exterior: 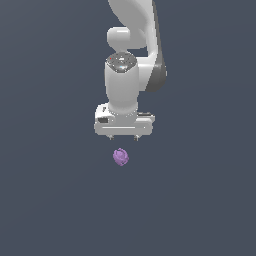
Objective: Pick up the object and move it to a goal position.
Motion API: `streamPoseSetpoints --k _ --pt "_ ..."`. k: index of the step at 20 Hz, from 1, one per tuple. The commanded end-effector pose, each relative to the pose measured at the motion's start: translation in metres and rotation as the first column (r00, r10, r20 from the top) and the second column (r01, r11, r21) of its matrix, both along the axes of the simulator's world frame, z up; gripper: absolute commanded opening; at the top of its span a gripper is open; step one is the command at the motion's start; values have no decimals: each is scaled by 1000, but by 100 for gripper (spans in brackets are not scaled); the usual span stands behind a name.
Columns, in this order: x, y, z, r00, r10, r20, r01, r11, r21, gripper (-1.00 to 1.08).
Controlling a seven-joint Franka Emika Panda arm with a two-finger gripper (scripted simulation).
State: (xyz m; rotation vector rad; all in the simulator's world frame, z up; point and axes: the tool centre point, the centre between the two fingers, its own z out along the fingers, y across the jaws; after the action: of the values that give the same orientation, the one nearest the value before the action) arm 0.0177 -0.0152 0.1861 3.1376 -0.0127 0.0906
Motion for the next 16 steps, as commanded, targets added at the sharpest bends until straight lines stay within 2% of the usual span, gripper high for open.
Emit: streamPoseSetpoints --k 1,9,16 --pt "0 0 0 1000 0 0 0 1000 0 100" --pt "6 23 16 1000 -9 20 8 1000 29 100" --pt "6 22 14 1000 6 19 -7 1000 26 100"
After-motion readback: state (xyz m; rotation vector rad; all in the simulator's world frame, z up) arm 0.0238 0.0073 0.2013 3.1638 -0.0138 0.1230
